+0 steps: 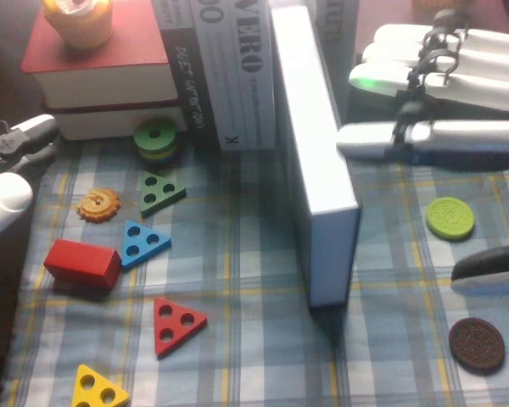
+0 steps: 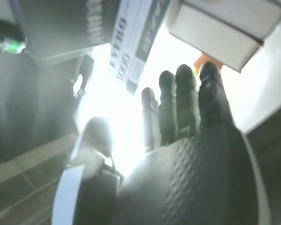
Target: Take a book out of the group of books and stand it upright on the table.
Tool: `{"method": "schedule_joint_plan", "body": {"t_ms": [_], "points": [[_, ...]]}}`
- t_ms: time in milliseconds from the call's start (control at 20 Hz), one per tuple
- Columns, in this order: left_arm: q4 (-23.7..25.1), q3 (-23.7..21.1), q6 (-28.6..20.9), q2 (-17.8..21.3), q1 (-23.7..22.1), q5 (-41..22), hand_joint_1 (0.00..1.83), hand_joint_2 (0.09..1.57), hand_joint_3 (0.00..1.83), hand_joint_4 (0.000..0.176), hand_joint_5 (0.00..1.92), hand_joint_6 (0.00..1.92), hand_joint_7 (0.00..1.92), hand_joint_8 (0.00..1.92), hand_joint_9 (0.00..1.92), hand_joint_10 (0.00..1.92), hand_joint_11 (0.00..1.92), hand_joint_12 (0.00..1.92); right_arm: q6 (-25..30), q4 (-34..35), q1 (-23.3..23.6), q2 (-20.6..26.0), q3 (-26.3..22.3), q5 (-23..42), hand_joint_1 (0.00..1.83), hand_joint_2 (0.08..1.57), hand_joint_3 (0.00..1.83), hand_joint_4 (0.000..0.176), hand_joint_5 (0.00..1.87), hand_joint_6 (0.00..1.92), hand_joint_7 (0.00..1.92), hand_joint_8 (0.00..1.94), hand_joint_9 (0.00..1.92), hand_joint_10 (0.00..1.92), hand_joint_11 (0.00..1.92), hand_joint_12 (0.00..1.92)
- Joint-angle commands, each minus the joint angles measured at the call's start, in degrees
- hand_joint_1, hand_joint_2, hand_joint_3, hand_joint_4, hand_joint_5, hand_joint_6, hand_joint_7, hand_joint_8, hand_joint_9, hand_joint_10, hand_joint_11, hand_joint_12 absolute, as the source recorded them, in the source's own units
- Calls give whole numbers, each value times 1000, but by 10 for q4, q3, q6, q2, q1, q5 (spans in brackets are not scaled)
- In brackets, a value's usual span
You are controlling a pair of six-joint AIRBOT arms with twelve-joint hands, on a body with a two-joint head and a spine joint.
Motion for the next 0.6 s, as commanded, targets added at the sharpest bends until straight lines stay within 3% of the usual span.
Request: {"method": "schedule_joint_plan", "body": {"t_ms": [0,50,100,150,200,250,300,350,400,450,500,550], "points": [[-5,1,-11,0,1,-93,163,1410,2,122,327,2,271,0,179,0,0,0,0,22,4,-1,-3,99,747,1041,0,58,278,18,139,10,9,2,0,0],[-11,1,-13,0,4,-104,160,1416,4,124,319,0,264,0,167,0,0,0,-11,33,5,0,-3,106,485,1129,18,0,291,16,166,12,53,18,14,8],[-15,2,-13,0,7,-113,164,1420,4,137,317,0,274,4,176,4,0,0,-22,46,5,1,-2,105,198,1215,20,40,278,5,182,2,88,9,28,34],[-17,3,-15,3,12,-121,169,1422,5,126,317,0,278,5,179,5,0,0,-32,68,4,-2,4,104,204,1193,1,91,247,1,147,0,32,3,5,6],[-13,5,-18,8,12,-131,194,1401,0,108,347,7,298,7,204,10,4,2,-34,101,2,-18,22,100,415,1143,0,77,237,0,11,0,0,0,0,0],[-13,6,-21,8,11,-136,194,1401,0,108,347,7,298,7,204,10,4,2,-34,114,0,-26,29,99,415,1143,0,77,237,0,11,0,0,0,0,0],[-13,8,-29,8,11,-145,184,1395,0,115,339,2,291,3,193,3,32,14,-34,140,-4,-37,40,100,314,1186,0,81,440,33,142,9,55,10,18,18],[-16,9,-43,8,12,-155,224,1368,0,121,324,1,320,6,228,8,152,68,-34,170,-9,-50,54,101,139,1269,28,150,429,8,184,8,63,7,2,4],[-16,11,-50,9,12,-156,224,1368,0,121,324,1,320,6,228,8,152,68,-32,189,-15,-56,61,104,139,1269,28,150,429,8,184,8,63,7,2,4],[-13,13,-52,11,9,-156,383,1327,0,96,272,3,328,3,247,6,77,38,-29,206,-21,-63,68,109,60,1369,21,130,277,0,124,0,22,0,0,0],[-8,16,-51,11,2,-157,501,1299,0,84,240,4,299,4,208,7,65,33,-25,220,-25,-70,75,113,88,1382,17,118,276,2,137,4,29,3,0,0],[-2,21,-51,12,-12,-157,545,1273,0,65,189,0,258,0,189,2,69,35,-23,229,-26,-76,81,115,116,1370,7,118,257,1,139,4,30,2,0,0]]}}
